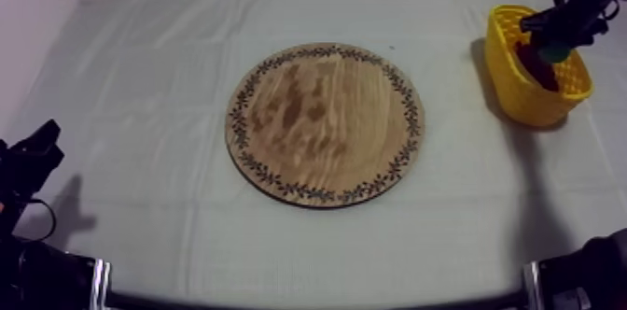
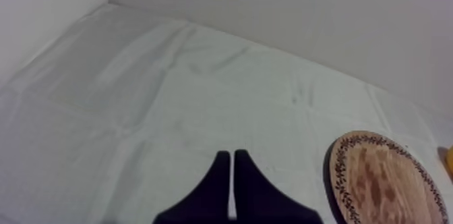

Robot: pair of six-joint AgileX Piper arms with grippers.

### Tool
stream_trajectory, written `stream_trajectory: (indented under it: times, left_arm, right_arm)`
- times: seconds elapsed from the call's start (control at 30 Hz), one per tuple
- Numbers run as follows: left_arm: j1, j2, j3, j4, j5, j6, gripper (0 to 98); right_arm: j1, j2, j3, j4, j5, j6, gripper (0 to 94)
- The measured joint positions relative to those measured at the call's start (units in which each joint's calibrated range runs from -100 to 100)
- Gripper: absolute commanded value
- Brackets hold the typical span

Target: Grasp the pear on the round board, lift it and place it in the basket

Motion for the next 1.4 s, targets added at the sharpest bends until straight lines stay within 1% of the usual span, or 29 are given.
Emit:
stream_trajectory:
  times: [0.1, 0.2, 0.4, 0.53, 0.67, 0.9, 1.2, 1.33, 1.4]
  left_arm:
    - [0.00, 0.00, 0.00, 0.00, 0.00, 0.00, 0.1]
    - [0.00, 0.00, 0.00, 0.00, 0.00, 0.00, 0.1]
    - [0.00, 0.00, 0.00, 0.00, 0.00, 0.00, 0.1]
    - [0.00, 0.00, 0.00, 0.00, 0.00, 0.00, 0.1]
    - [0.00, 0.00, 0.00, 0.00, 0.00, 0.00, 0.1]
    - [0.00, 0.00, 0.00, 0.00, 0.00, 0.00, 0.1]
    - [0.00, 0.00, 0.00, 0.00, 0.00, 0.00, 0.1]
    - [0.00, 0.00, 0.00, 0.00, 0.00, 0.00, 0.1]
    - [0.00, 0.00, 0.00, 0.00, 0.00, 0.00, 0.1]
  right_arm:
    - [0.24, 1.79, -1.12, -0.90, -1.09, 0.93, 64.8]
    - [0.36, 3.19, -2.49, -1.73, -1.99, 1.47, 67.1]
    - [0.45, 2.05, -2.55, -3.32, -4.05, 2.14, 63.5]
    - [0.10, -2.15, 0.14, -3.61, -6.20, 2.07, 58.9]
    - [-0.86, -8.89, 4.80, -2.35, -9.00, 0.07, 53.7]
    - [-1.95, -24.67, 16.81, 0.07, -13.15, -3.04, 50.0]
    - [-2.18, -47.29, 35.97, -0.45, -19.03, -1.98, 44.6]
    - [-2.36, -57.25, 44.64, -1.24, -21.27, -1.33, 41.3]
    - [-2.53, -61.96, 48.95, -2.27, -21.47, -0.52, 39.9]
